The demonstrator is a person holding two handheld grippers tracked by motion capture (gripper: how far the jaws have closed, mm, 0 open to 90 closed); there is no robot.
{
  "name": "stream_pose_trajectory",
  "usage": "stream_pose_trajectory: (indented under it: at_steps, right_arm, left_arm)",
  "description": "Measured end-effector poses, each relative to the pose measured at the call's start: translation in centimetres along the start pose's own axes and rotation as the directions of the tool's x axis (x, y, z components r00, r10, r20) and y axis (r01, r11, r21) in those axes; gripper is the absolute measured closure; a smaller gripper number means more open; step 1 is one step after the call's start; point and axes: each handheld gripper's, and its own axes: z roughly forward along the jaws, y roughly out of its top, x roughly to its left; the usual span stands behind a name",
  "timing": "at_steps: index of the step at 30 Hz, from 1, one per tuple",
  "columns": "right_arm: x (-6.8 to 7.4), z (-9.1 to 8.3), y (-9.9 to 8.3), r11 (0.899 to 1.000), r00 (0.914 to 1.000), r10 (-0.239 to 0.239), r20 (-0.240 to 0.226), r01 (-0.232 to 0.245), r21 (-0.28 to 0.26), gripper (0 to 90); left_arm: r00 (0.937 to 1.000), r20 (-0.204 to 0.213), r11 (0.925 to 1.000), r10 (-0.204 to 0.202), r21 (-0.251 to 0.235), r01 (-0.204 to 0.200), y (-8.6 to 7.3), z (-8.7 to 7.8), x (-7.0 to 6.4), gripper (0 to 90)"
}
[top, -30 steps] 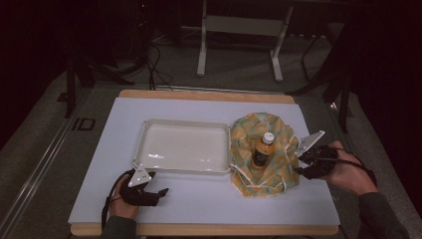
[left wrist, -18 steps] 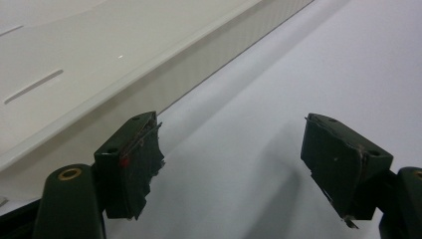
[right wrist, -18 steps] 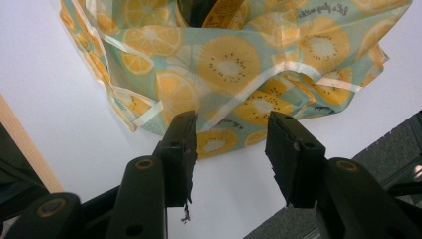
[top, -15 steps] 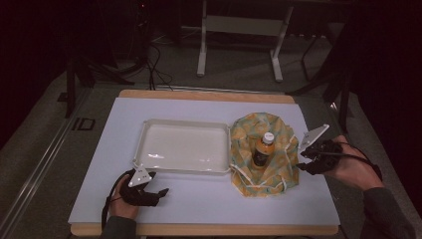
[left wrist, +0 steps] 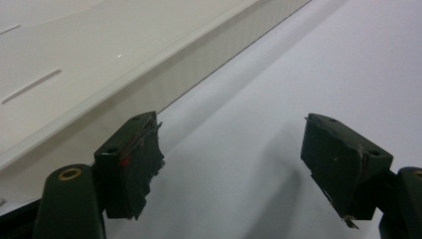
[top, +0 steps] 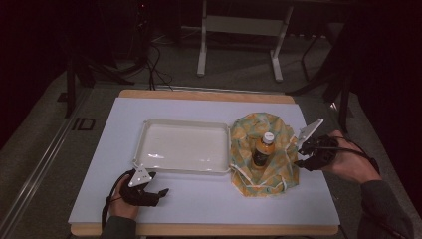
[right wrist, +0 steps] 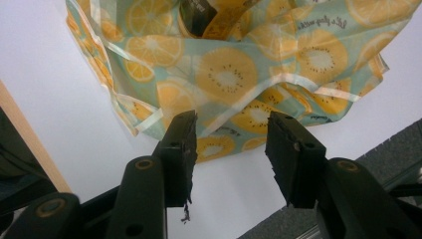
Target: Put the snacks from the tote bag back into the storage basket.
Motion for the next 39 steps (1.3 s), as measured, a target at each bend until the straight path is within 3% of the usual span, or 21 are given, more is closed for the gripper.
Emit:
stream_pose_trajectory:
  at_steps: [10, 23, 39]
  right_arm:
    - [-0.4, 0.1, 1.1, 1.000, 0.9995, -0.021, -0.023, 0.021, 0.010, 54.8]
    - [-0.5, -0.5, 2.4, 0.999, 0.9991, -0.039, -0.016, 0.039, 0.009, 54.4]
    - [-1.5, -1.2, 3.3, 1.000, 0.9996, -0.011, -0.024, 0.011, 0.007, 54.6]
  left_arm:
    - [1.0000, 0.001, 1.0000, 0.004, 0.003, -0.004, 0.0, 0.0, 0.0, 23.5]
    - [1.0000, 0.001, 1.0000, 0.005, 0.007, -0.005, 0.0, 0.0, 0.0, 23.5]
    - [1.0000, 0.003, 0.9999, 0.007, 0.009, -0.007, 0.0, 0.0, 0.0, 23.5]
